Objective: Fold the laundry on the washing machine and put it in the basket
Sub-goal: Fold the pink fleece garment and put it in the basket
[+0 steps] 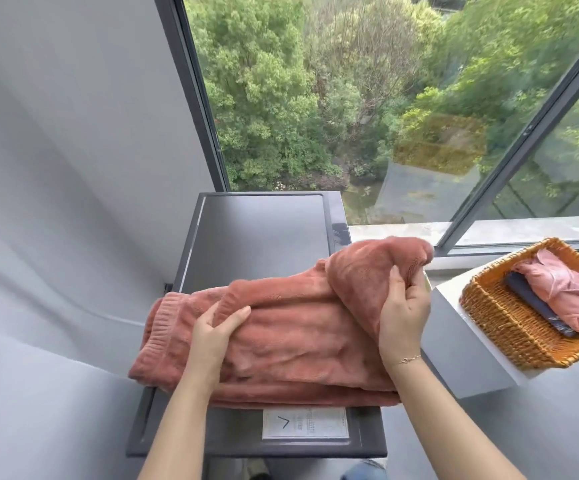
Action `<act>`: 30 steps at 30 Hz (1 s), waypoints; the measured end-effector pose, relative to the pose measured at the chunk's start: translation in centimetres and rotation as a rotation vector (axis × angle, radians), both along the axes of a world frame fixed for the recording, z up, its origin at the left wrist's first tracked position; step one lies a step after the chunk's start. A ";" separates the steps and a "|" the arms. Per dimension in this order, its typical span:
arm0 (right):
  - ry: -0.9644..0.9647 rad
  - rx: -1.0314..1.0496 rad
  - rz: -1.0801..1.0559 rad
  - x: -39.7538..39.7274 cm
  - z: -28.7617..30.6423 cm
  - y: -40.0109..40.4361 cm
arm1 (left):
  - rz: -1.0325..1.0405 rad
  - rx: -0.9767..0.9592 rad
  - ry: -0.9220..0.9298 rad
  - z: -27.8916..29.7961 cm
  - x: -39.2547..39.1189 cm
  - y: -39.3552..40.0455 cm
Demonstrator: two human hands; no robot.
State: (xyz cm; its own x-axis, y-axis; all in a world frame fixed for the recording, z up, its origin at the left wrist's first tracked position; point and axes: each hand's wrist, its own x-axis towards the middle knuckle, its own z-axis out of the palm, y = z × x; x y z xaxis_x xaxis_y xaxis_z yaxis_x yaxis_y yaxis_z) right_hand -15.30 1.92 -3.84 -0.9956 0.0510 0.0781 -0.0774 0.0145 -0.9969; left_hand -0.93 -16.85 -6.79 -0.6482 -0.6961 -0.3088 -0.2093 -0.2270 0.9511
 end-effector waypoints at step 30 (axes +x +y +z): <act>0.336 0.777 0.464 2.6 -9.7 1.6 | -0.281 -0.199 -0.432 -1.3 -1.1 -1.0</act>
State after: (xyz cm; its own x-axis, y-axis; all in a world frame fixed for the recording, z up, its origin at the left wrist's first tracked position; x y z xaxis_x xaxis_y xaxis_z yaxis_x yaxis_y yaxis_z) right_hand -12.75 3.57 -13.57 -0.8230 -0.5284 0.2084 -0.5213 0.5570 -0.6465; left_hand -2.05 -17.85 -8.14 -0.6610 -0.5869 -0.4676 -0.6165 0.0695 0.7843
